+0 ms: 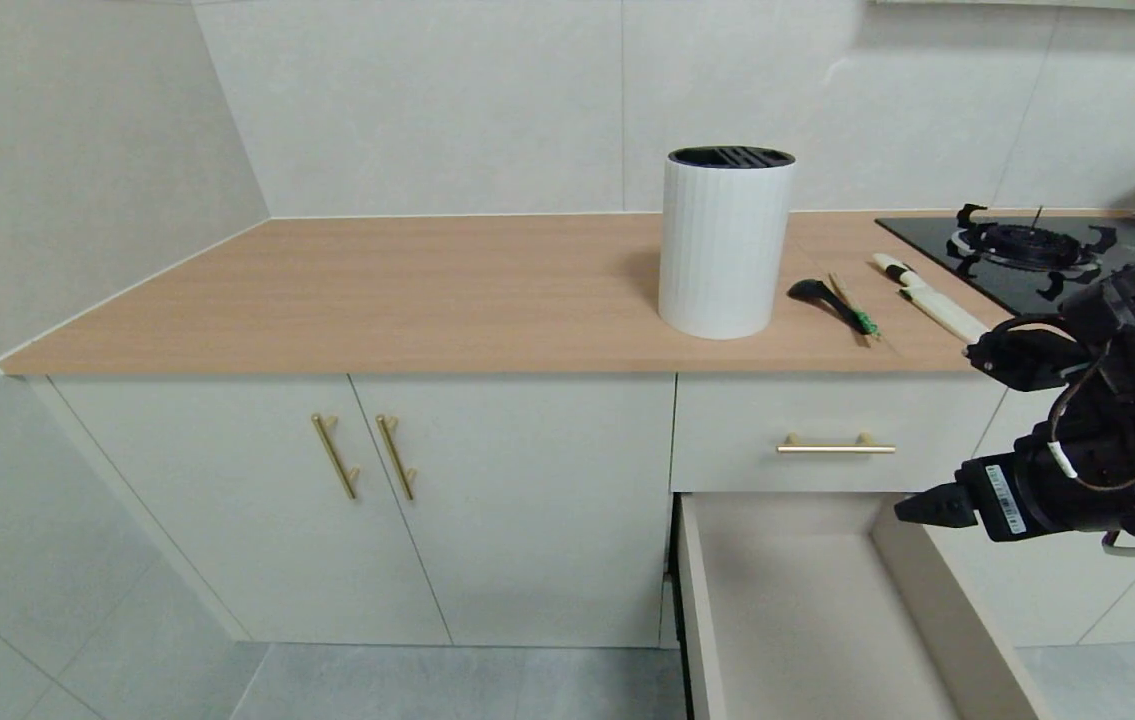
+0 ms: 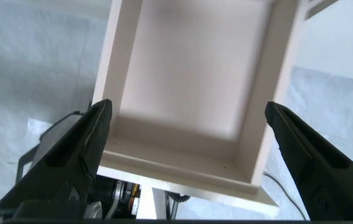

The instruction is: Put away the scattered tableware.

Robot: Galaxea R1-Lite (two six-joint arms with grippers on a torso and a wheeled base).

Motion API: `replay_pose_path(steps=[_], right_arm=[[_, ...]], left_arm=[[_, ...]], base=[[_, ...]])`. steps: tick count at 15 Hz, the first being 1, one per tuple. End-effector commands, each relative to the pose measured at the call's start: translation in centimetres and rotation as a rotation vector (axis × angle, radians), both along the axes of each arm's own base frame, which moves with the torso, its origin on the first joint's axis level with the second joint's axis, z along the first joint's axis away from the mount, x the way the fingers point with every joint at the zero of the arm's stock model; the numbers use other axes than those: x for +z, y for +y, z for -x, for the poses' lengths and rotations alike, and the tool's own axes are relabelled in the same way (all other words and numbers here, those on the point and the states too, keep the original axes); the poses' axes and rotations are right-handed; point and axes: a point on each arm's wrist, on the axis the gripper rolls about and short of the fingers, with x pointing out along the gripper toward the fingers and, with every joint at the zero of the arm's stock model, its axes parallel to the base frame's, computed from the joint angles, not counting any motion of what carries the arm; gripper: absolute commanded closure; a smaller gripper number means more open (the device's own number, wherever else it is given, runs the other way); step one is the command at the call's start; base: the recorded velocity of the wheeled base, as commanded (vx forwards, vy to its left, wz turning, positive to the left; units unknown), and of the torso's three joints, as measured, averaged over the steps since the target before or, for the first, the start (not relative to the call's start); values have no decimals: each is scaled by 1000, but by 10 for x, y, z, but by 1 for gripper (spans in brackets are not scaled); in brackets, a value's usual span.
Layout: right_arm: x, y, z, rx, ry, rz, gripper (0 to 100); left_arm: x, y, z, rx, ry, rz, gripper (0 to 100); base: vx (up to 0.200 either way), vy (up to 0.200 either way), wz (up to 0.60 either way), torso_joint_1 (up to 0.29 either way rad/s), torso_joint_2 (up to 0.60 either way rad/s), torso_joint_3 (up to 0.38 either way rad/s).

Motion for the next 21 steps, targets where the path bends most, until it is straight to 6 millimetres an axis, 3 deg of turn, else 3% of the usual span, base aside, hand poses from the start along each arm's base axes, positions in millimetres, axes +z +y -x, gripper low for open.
replay_pose_path(steps=[1,4,9,11,15,21], right_arm=[[0,1,-2,1,-7,-3,0],[8,2,-17,-12,-124,-38,0],[25,6,-101,-154,-270,-7,0],[27,3,-122,-208,-265,-30,0],[17,-9,-149,-301,-254,-65,0],[1,-6,-170,-342,-241,-101,0]], left_arm=[[0,0,0,0,1,0,0],[0,0,0,0,1,0,0],[0,0,0,0,1,0,0],[0,0,0,0,1,0,0],[0,0,0,0,1,0,0],[0,0,0,0,1,0,0]], base=[[0,0,0,193,-491,-300],[0,0,0,105,-273,-159],[0,0,0,3,-16,-11],[0,0,0,0,0,0],[0,0,0,0,0,0],[0,0,0,0,0,0]])
